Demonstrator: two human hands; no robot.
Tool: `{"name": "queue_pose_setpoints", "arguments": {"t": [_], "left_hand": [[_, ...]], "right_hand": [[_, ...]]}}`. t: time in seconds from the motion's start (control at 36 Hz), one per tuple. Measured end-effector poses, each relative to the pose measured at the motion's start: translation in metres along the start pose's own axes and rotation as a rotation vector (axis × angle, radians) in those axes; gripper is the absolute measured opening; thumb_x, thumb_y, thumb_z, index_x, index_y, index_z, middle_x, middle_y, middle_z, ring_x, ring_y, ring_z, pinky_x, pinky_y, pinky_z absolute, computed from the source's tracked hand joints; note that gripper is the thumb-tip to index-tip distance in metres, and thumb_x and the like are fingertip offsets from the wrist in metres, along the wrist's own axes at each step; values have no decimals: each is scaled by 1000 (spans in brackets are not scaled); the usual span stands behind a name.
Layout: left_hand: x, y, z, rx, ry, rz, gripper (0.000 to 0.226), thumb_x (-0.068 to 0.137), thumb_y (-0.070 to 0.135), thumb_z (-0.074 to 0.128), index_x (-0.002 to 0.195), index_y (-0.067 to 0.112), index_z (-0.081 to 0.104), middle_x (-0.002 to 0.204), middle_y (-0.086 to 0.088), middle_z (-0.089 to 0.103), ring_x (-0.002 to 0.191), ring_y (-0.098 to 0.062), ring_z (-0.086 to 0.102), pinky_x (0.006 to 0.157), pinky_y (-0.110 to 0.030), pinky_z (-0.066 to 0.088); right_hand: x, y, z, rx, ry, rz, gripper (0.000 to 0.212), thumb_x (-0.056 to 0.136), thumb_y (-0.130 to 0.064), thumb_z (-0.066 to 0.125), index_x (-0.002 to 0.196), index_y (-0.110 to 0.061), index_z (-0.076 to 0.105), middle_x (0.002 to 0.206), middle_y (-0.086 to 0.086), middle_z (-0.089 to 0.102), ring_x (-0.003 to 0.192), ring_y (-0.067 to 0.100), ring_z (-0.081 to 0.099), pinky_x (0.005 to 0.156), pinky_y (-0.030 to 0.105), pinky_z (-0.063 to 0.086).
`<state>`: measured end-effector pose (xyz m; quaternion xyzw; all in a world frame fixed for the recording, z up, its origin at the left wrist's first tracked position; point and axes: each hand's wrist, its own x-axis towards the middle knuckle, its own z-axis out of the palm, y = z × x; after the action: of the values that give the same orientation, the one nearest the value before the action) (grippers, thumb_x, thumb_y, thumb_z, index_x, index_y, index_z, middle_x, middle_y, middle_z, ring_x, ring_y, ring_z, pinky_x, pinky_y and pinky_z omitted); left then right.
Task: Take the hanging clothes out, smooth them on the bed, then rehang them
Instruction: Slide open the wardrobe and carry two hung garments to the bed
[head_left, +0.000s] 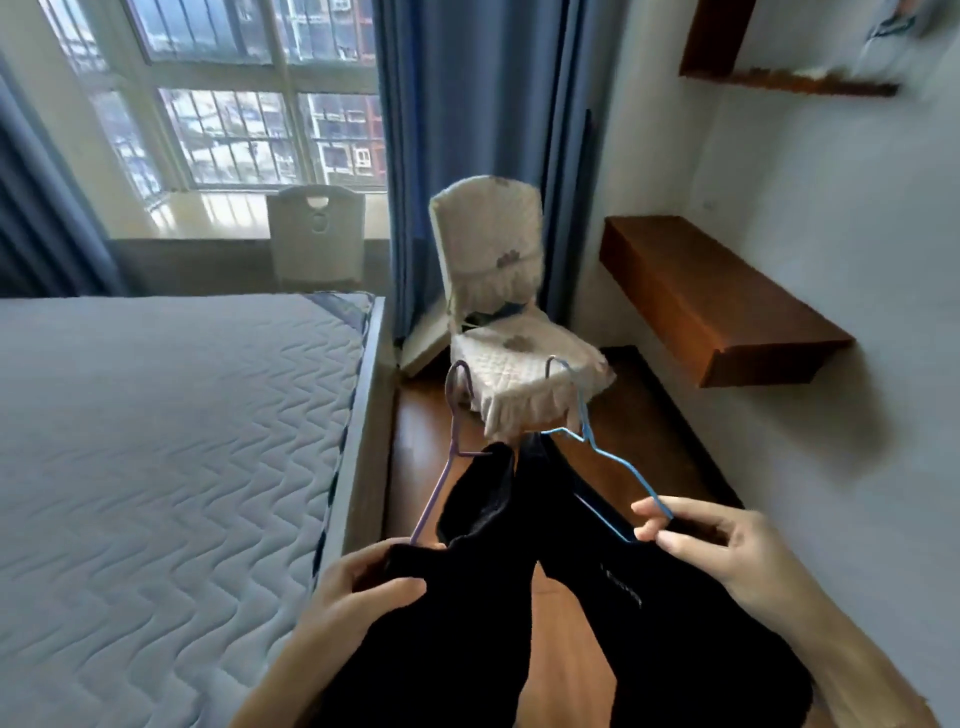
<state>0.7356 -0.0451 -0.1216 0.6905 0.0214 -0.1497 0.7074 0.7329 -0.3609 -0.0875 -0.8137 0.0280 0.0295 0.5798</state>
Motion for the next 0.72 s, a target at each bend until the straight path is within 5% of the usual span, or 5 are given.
{"name": "queue_pose_setpoints", "arguments": {"t": [0.08,0.33,0.72], "left_hand": [[36,12,-17,36,41,-6,34,59,5,68,91,7,77,97,-19,74,79,-11,69,69,-10,51],[129,45,-55,-18,231,-20,32,61,5,64,88,15,78,87,-11,75,76,-15,71,65,-14,52],[343,86,-113,-19,561,-82,28,61,15,66,85,25,78,85,-7,76,78,-18,73,63,-17,54]], "right_hand": [[66,-15,6,-14,-81,-46,27,82,8,62,91,-14,73,82,2,76,79,0,69,71,1,44],[245,-45,43,37,-315,-116,29,82,2,64,86,-24,77,87,2,75,85,5,70,74,5,48],[573,-74,120,-5,-710,-213,22,82,5,62,96,-9,71,86,6,76,87,7,68,79,6,46]]}}
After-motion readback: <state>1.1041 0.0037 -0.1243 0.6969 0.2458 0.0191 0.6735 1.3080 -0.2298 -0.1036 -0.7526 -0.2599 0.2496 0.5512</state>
